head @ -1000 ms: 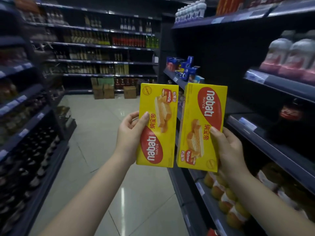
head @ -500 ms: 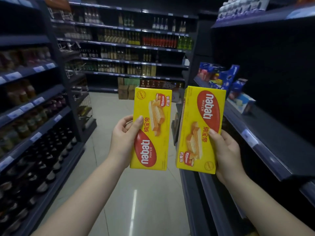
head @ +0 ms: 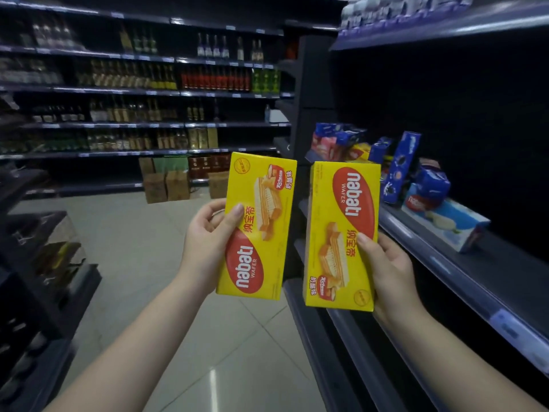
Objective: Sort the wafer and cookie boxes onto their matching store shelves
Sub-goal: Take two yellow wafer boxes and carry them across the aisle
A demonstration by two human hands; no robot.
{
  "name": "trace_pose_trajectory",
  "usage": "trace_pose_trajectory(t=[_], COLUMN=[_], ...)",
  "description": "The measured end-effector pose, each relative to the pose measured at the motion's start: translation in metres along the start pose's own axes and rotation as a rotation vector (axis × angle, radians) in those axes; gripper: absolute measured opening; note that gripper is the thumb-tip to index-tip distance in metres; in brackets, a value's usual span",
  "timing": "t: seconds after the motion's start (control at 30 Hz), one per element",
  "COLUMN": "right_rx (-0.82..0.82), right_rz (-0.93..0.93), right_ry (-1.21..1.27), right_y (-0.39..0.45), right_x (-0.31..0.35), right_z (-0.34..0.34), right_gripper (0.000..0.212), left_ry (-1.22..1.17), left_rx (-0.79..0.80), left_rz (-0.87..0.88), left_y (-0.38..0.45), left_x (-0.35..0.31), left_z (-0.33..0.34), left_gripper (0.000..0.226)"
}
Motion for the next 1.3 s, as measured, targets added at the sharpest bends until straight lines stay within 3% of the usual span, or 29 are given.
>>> trace_pose_trajectory(t=[0.27,0.43,0.53,0.63,0.83,1.13,1.3], right_rx=[-0.112,-0.134,-0.146,-0.147,-0.263,-0.603,-0.825], right_rz=[0.009,0.014,-0.007,-0.015,0.019,-0.065,-0.111], right_ry=[-0.059,-0.080,-0.098,-0.098,-0.124,-0.248,-0.316], right_y=[0.138,0.241,0.301,0.353,0.435,0.518,0.519], right_x=[-0.041,-0.057,-0.059,-0.067,-0.099,-0.119,-0.126], right_z=[-0.005,-0.015,-0.014,-0.010,-0.007,-0.007,-0.011], right_gripper=[0.025,0.024,0.038,0.030,0.040,0.030,0.041], left_ry=[-0.036,-0.034,-0.012,-0.004,0.006,0.044,0.066], left_rx=[0.131,0.156,0.196,0.212,0.269,0.664,0.892], left_rz=[-0.114,-0.096,-0.062,-0.059,-0.089,-0.035,-0.035], left_y=[0.158,0.258,0.315,0.367,0.469,0.629,0.674], left_x=[0.070,0.091,0.091,0.099,0.135,0.171,0.190], left_z=[0.052,0.089,0.109,0.125,0.146,0.207,0.249], left_gripper=[0.047,0.041,0.039,0.045,0.043,0.036,0.042])
Point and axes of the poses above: each hand's wrist, its own y-axis towards the middle knuckle, its own z-axis out of the palm, x = y × z, the point moved 2 cm from there along y, towards the middle knuckle, and after that the axes turned 1 degree about x, right-handed, at the moved point
